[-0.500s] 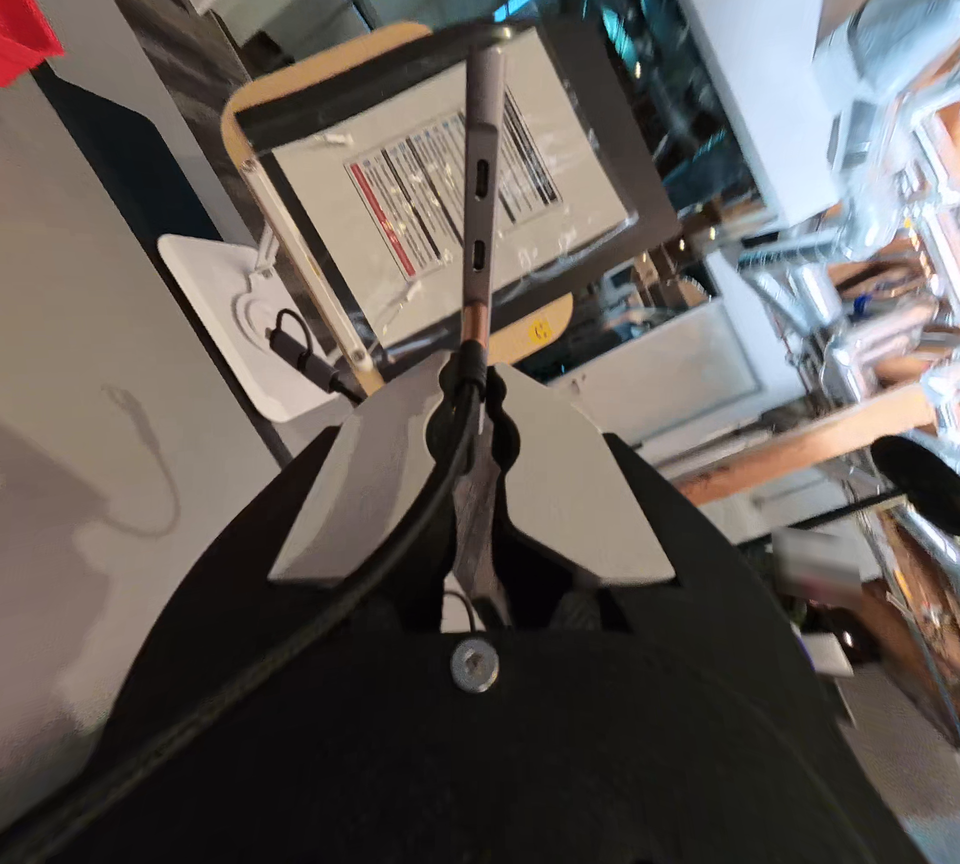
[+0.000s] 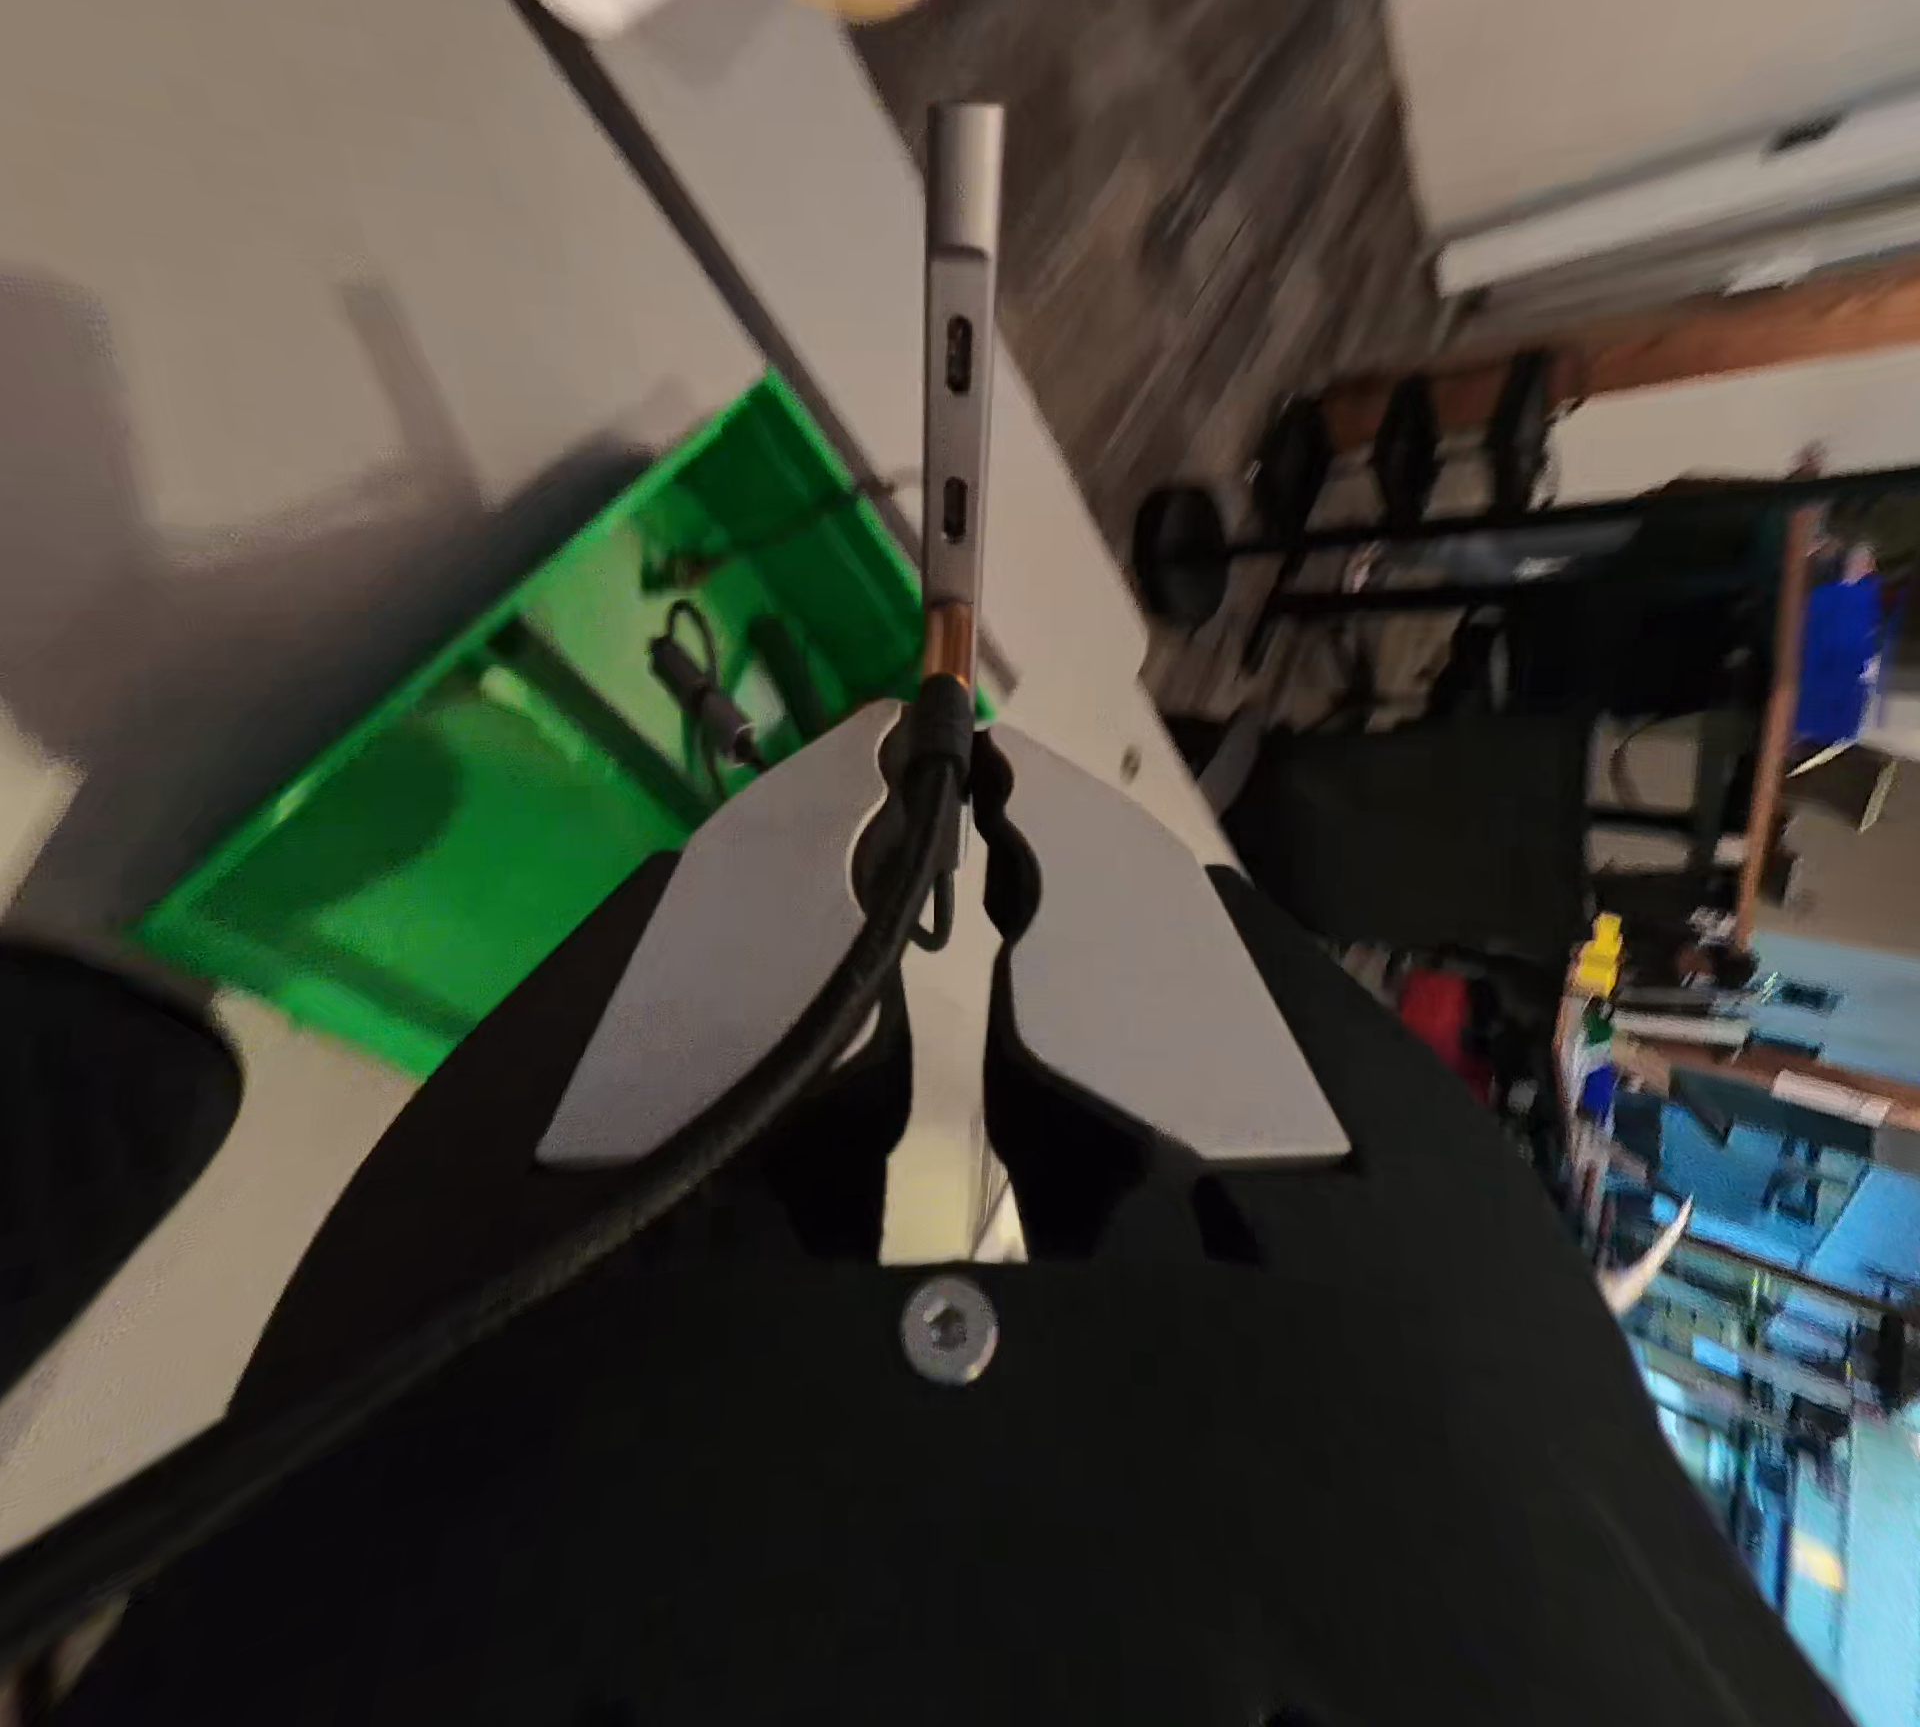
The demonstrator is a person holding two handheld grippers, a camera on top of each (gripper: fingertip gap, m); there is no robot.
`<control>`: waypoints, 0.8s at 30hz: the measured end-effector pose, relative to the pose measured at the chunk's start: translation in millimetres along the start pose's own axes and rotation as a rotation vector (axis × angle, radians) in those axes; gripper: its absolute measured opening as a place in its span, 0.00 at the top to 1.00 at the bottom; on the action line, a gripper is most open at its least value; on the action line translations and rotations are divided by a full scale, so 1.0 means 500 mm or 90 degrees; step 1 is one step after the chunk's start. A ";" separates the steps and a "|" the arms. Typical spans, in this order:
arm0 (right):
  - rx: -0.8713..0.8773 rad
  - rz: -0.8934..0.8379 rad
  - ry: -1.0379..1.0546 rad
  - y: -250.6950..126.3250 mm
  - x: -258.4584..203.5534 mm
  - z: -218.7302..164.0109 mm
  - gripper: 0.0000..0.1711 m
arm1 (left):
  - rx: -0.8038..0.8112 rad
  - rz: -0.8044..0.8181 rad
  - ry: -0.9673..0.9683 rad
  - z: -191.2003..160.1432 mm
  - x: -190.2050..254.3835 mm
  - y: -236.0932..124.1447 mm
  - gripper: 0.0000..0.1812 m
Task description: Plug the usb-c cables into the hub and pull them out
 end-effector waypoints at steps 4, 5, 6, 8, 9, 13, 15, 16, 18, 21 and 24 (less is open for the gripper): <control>-0.195 0.047 0.015 -0.004 0.038 -0.068 0.94 | -0.021 -0.038 -0.011 -0.002 0.005 -0.001 0.94; -0.227 0.060 0.017 -0.002 0.040 -0.084 0.94 | -0.020 -0.045 -0.014 -0.001 0.005 -0.003 0.94; -0.256 0.073 0.022 0.000 0.040 -0.098 0.94 | -0.019 -0.051 -0.017 0.000 0.005 -0.005 0.94; -0.312 0.086 0.033 0.008 0.047 -0.121 0.94 | -0.023 -0.064 -0.022 0.001 0.006 -0.008 0.94; -0.334 0.088 0.041 0.016 0.055 -0.128 0.94 | -0.027 -0.071 -0.022 0.001 0.008 -0.009 0.94; -0.353 0.157 0.094 0.072 0.079 -0.122 0.94 | -0.046 -0.091 -0.013 -0.003 0.018 -0.008 0.93; -0.372 0.182 0.113 0.111 0.092 -0.118 0.94 | -0.050 -0.100 -0.008 -0.004 0.025 -0.007 0.93; -0.385 0.192 0.116 0.131 0.099 -0.117 0.94 | -0.053 -0.103 -0.005 -0.005 0.028 -0.006 0.93; -0.393 0.215 0.128 0.178 0.110 -0.113 0.94 | -0.064 -0.107 0.006 -0.009 0.034 -0.002 0.93; -0.418 0.252 0.151 0.252 0.119 -0.122 0.94 | -0.077 -0.114 0.017 -0.015 0.040 0.004 0.93; -0.433 0.300 0.198 0.320 0.124 -0.143 0.94 | -0.087 -0.120 0.026 -0.020 0.045 0.009 0.93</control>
Point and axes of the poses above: each gripper's, where its closed fingertips meet, y out along the fingers, z out of its top, x = y × z across the jaws, the point moved 6 cm from there along -y, back along the fingers, and after that the axes turned 9 degrees about z, right-handed, at the moved point
